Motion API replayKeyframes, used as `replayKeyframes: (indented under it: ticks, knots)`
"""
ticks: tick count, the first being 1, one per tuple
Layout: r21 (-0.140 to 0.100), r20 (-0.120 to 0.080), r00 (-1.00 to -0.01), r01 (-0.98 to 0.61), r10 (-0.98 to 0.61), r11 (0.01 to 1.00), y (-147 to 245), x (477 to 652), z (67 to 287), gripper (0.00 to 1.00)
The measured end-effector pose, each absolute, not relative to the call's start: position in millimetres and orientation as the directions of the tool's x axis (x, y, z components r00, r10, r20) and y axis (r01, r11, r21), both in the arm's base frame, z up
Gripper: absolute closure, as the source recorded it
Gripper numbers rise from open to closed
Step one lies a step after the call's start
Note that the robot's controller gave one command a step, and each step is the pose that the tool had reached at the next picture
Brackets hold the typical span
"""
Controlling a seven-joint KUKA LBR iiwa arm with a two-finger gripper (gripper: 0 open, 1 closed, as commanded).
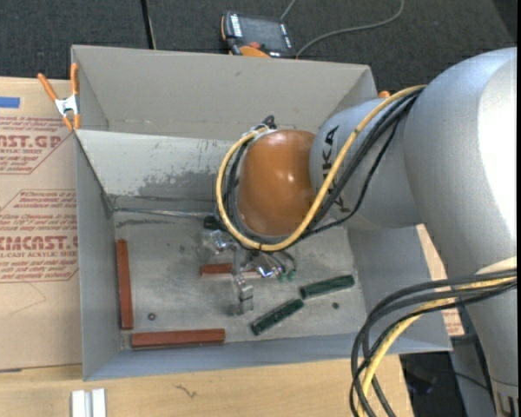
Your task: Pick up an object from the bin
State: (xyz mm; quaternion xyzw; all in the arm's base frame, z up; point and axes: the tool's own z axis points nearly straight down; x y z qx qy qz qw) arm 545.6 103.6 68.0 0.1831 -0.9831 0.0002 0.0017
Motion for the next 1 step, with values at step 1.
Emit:
replayKeyframes:
  ticks: [1]
  knots:
    - [0.002, -0.001, -0.933, -0.36, -0.36, 0.933, 105.2, 546.9, 70.0, 1.0]
